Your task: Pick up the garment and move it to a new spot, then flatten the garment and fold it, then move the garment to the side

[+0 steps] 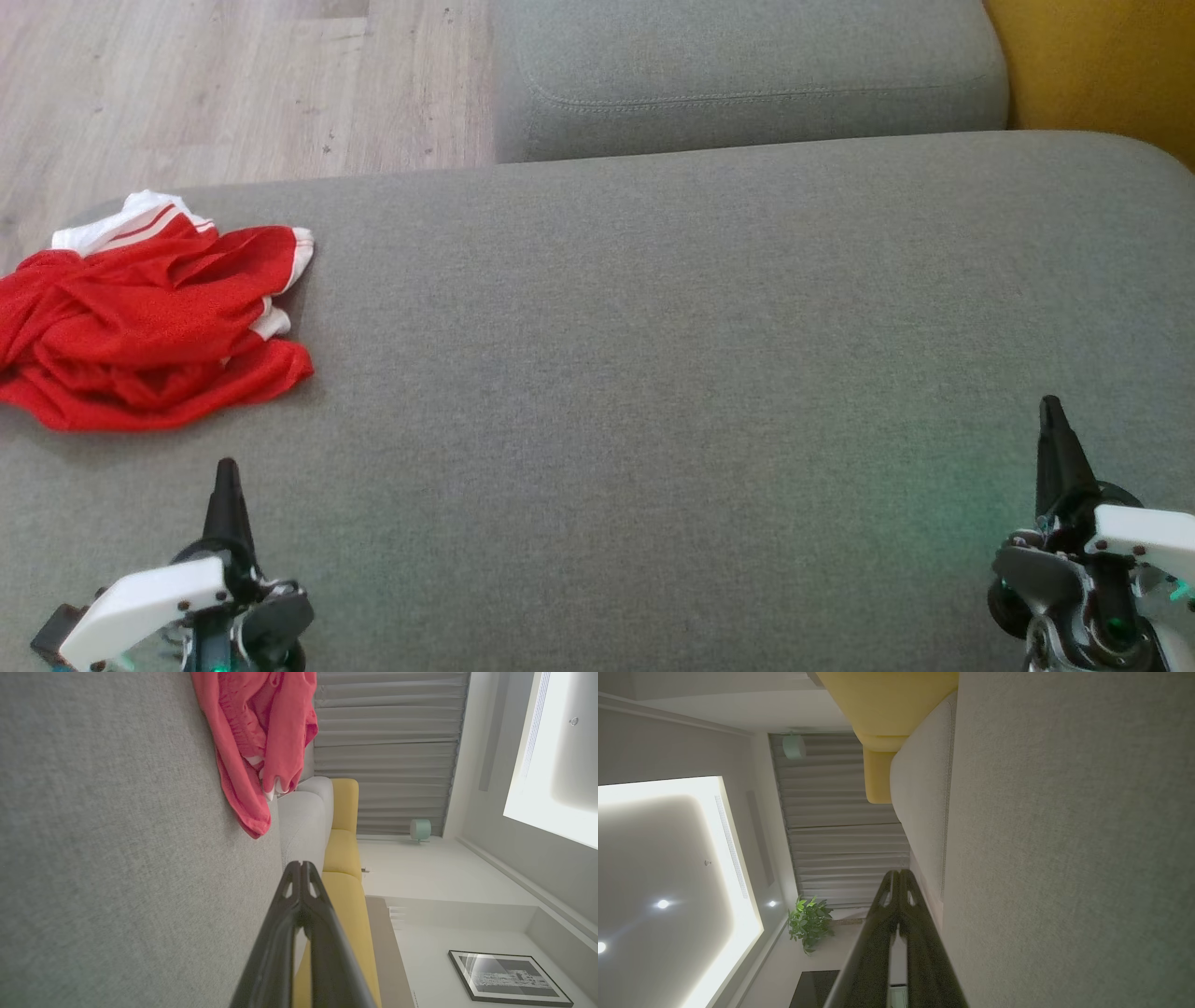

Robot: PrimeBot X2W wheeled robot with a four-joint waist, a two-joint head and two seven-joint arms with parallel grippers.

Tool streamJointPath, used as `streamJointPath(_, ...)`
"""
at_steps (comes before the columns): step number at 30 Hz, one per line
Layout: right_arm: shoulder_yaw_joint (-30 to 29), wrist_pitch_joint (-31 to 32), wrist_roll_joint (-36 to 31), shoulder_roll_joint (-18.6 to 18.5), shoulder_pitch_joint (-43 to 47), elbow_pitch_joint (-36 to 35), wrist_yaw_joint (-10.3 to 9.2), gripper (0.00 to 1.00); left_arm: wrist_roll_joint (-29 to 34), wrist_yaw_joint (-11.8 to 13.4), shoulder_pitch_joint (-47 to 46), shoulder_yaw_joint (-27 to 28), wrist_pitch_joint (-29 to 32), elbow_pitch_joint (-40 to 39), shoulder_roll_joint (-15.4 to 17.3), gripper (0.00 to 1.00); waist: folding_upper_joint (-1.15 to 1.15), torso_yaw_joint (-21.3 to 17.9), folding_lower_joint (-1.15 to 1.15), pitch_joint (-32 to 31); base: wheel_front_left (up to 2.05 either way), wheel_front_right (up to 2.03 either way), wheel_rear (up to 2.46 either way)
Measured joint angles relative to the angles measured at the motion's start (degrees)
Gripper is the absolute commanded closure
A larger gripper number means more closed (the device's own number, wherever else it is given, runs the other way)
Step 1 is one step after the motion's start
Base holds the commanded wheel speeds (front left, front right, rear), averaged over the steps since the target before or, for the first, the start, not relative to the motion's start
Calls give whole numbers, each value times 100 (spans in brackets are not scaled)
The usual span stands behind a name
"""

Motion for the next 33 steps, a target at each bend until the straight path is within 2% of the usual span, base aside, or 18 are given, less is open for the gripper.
streamJointPath(32, 0, -1, 0, 1, 0, 5, -1, 100, 0, 1, 1, -1, 0, 5, 0, 100, 0, 0, 0, 0, 0, 0, 0)
streamJointPath(33, 5, -1, -1, 2, 19, 68, -1, 0, -1, 5, 16, -9, -4, 67, -1, 0, 0, 0, 0, 0, 0, 0, 0)
